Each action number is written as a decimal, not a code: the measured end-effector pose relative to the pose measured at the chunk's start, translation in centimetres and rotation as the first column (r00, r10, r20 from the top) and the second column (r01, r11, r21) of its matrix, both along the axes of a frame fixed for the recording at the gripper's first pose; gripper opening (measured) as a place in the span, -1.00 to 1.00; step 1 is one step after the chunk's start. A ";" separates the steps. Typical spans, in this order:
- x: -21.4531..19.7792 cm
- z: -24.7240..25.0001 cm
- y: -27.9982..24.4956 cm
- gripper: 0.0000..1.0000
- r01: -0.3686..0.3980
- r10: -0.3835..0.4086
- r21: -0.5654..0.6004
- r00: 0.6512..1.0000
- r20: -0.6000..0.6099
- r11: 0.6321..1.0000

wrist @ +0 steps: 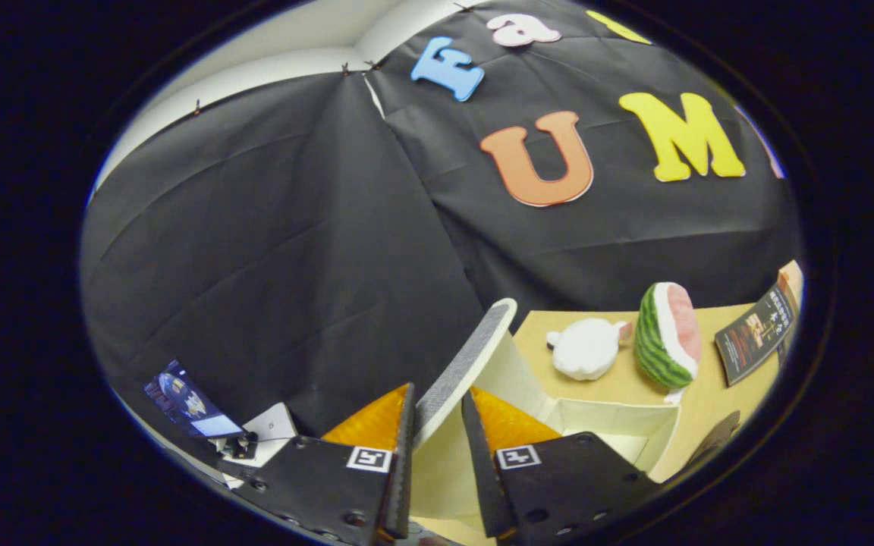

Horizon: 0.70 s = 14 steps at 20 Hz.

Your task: Open the storage box then place both shoes into the box .Put the left shoe in first, then the right shoe, with the right side of both shoes facing outward in a uniform manner.

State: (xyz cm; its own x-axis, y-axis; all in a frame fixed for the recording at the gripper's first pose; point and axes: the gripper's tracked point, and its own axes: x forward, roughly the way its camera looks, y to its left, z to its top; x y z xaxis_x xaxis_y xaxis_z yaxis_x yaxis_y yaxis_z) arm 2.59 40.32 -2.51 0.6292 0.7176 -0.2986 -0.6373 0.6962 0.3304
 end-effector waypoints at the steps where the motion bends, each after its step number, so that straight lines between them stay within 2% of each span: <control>1: 0.0 0.1 0.7 -0.03 -0.008 0.009 -0.010 1.000 0.022 1.000; 4: -0.4 0.1 1.4 0.69 -0.017 0.020 -0.043 0.997 0.076 0.999; 5: -0.6 0.2 1.2 0.68 -0.012 0.016 -0.046 0.996 0.088 0.999; 8: -0.5 0.7 -0.6 0.88 0.016 -0.009 -0.055 0.993 0.120 0.998; 9: -0.4 1.1 -1.8 0.88 0.035 -0.027 -0.055 0.991 0.134 0.998; 11: 0.1 1.4 -4.9 0.88 0.082 -0.070 -0.062 0.982 0.173 0.995; 14: 0.5 2.2 -11.7 0.88 0.183 -0.153 -0.088 0.950 0.272 0.979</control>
State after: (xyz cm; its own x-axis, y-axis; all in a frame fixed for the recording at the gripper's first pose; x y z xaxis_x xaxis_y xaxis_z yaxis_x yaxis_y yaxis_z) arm 3.06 28.66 -0.31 0.8045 0.5665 -0.1783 -0.5615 0.8234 0.0823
